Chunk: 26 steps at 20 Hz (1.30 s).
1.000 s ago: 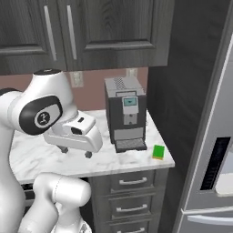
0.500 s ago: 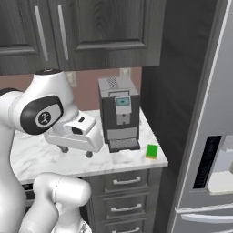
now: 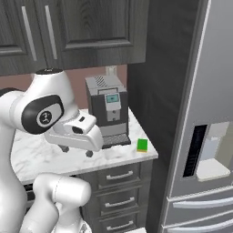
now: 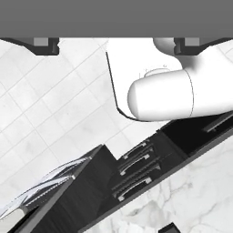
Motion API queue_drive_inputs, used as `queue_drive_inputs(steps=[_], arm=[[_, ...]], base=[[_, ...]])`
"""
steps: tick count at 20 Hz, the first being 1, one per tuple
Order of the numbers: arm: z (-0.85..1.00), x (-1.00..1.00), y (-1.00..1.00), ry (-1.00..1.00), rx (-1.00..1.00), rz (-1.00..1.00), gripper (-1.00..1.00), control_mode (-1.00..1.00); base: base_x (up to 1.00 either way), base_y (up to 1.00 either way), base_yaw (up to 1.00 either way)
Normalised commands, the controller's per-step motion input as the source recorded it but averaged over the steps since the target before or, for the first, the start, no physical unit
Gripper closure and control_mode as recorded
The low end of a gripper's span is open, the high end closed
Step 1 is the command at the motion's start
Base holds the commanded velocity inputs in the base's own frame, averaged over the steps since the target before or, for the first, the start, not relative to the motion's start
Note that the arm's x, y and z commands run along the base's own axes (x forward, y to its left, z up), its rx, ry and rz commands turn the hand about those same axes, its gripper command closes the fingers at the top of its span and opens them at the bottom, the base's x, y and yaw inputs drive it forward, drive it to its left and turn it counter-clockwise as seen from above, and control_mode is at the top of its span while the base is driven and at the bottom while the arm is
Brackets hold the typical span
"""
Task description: Place the sponge inside the microwave to prepare for sanitizing.
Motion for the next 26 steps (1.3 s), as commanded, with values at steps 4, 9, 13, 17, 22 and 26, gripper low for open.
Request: queue_drive_inputs(steps=[4, 9, 13, 17, 22, 26], arm=[[0.00, 0.00, 0.00, 0.00, 0.00, 0.00, -1.00, 1.00], [0.00, 0.00, 0.00, 0.00, 0.00, 0.00, -1.00, 1.00], [0.00, 0.00, 0.00, 0.00, 0.00, 0.00, -1.00, 1.00], [0.00, 0.00, 0.00, 0.00, 0.00, 0.00, -1.00, 1.00], [-0.01, 0.37, -0.04, -0.07, 0.00, 0.00, -1.00, -1.00], [-0.01, 0.57, -0.04, -0.12, 0.00, 0.01, -1.00, -1.00]], base=[[0.11, -0.01, -0.24], [0.14, 0.00, -0.08], [0.16, 0.00, 0.00], [0.26, 0.00, -0.01], [0.06, 0.00, 0.00], [0.00, 0.00, 0.00]])
